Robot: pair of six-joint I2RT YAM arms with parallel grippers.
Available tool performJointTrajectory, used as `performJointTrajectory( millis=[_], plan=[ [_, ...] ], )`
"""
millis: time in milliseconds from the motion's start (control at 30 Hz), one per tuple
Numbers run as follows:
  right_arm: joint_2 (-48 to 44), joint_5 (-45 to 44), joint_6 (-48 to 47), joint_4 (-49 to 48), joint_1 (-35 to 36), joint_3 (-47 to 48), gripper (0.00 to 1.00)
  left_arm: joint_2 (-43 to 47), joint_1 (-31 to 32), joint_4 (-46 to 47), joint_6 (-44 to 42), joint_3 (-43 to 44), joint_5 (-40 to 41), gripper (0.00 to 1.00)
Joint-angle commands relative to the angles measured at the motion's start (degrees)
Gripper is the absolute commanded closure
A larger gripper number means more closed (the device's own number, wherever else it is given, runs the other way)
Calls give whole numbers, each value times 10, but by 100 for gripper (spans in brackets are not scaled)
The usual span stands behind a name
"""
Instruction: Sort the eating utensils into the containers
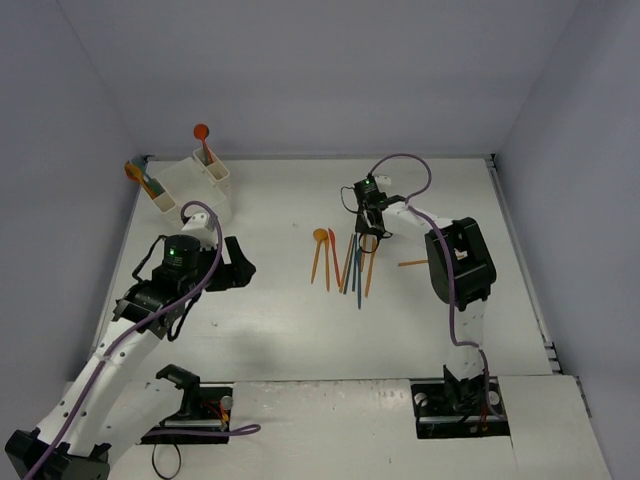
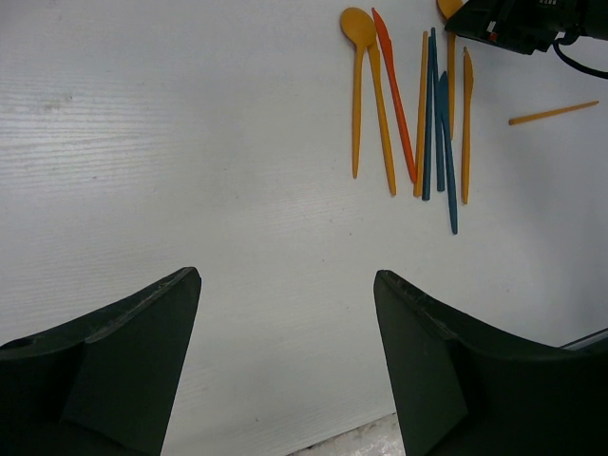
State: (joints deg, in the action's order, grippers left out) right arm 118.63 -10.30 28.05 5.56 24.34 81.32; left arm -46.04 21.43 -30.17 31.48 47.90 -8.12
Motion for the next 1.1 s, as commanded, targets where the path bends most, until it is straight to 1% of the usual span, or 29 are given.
performJointTrajectory(
  millis=[0, 200, 467, 600, 667, 767, 833, 933, 1067],
  plan=[
    [2, -11, -2, 4, -5, 15, 82, -5, 4, 20, -9, 28, -8, 29],
    [-12, -1, 16, 4, -6, -15, 78, -5, 4, 21, -8, 27, -9, 29],
    [-25, 3, 32, 3, -3, -52, 79, -9, 4, 23, -8, 27, -12, 29],
    [-31, 1, 38, 4, 2, -60, 83, -7, 4, 21, -5, 29, -15, 29],
    [-31, -1, 38, 4, 5, -63, 88, -5, 4, 22, -4, 30, -16, 29],
    [-32, -5, 34, 5, 6, -61, 97, -6, 4, 22, -2, 33, -22, 29],
    [-35, -11, 27, 4, 5, -57, 100, -6, 4, 22, 2, 36, -25, 29],
    [-53, -16, 6, 4, 5, -47, 100, -7, 4, 23, 4, 44, -29, 29],
    [-101, -18, -33, 3, 10, -33, 100, -18, 4, 24, 9, 75, -43, 29]
  ],
)
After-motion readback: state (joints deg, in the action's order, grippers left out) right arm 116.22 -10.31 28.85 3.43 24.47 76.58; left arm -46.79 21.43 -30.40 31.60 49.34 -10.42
